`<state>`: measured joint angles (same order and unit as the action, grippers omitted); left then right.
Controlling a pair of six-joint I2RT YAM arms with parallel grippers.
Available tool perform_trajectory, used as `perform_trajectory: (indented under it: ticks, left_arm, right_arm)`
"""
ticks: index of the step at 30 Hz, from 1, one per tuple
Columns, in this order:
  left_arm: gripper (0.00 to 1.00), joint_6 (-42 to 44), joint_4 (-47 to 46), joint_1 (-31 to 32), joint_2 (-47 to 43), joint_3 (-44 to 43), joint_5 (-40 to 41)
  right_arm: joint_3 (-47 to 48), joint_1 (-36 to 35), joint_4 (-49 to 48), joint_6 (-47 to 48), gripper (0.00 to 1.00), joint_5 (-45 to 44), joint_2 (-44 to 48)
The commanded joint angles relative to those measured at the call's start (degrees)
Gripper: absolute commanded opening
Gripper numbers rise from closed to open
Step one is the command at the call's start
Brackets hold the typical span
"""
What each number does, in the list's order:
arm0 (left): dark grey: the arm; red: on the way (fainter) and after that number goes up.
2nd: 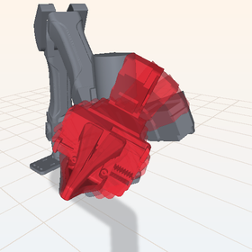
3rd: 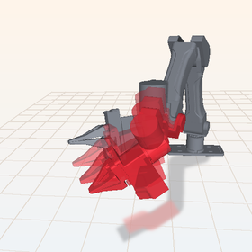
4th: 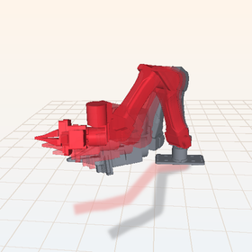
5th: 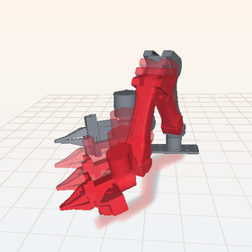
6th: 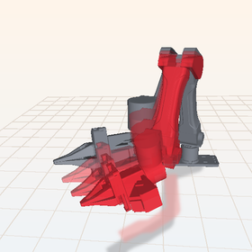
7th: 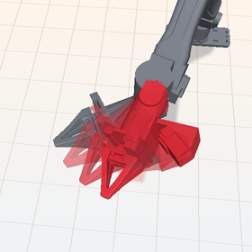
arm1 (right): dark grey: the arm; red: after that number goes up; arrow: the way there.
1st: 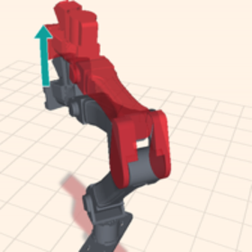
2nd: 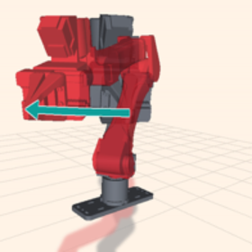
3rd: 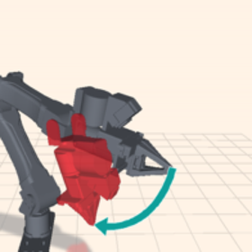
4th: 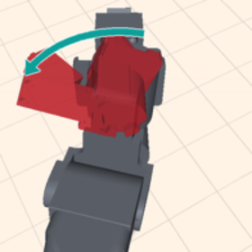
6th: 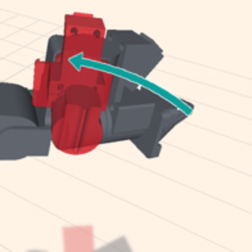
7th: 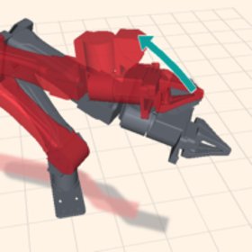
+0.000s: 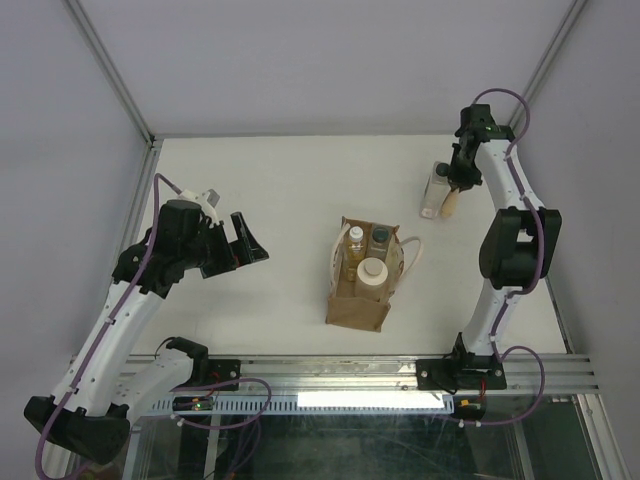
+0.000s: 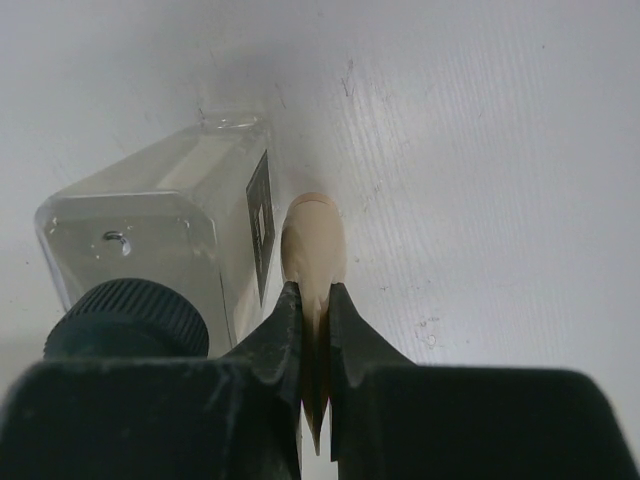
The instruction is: Take the personal care products out of the canvas bag
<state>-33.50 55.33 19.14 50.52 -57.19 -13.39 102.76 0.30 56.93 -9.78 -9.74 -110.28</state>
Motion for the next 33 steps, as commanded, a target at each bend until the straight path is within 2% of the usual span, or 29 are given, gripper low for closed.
perform_trajectory:
  ticks: [1, 5, 9, 14, 17, 23, 28, 33]
  left_arm:
    - [0.99, 0.95, -0.85, 0.12, -0.4, -2.74, 1.05]
    - [0.99, 1.04, -0.58, 0.11, -0.41, -2.68, 1.08]
    - [0.99, 1.28, -0.58, 0.14, -0.34, -2.9, 0.86]
    - [0.99, 1.33, -0.49, 0.16, -0.51, -2.96, 0.6]
    - [0.99, 1.31, -0.49, 0.12, -0.83, -3.0, 0.47]
    - [0.99, 1.58, -0.31, 0.11, -1.18, -3.23, -0.7]
    - [0.99, 2.44, -0.07, 0.11, -1.16, -3.47, -1.47]
    - [0.99, 3.12, -0.05, 0.16, -1.09, -3.34, -2.91]
  right_arm:
    - [1.55, 0.57, -2.56, 2.04, 0.0, 0.22, 0.06]
    - [0.78, 0.8, -3.89, 2.13, 0.03, 1.5, -1.24]
    - [0.8, 0.86, -3.99, 2.49, 0.12, 2.21, -2.7]
    - [1.33, 0.92, -3.46, 2.35, 0.35, 3.05, -2.22]
    - [2.52, 0.97, -1.77, 1.98, 0.44, 1.76, -1.64]
    - [5.01, 1.01, 4.58, 0.78, 0.47, -2.15, 3.35]
    - [-7.8, 0.98, 2.76, -0.78, 0.47, -1.37, 15.47]
    - [-21.81, 0.83, 0.56, -1.75, 0.47, 8.11, 29.75]
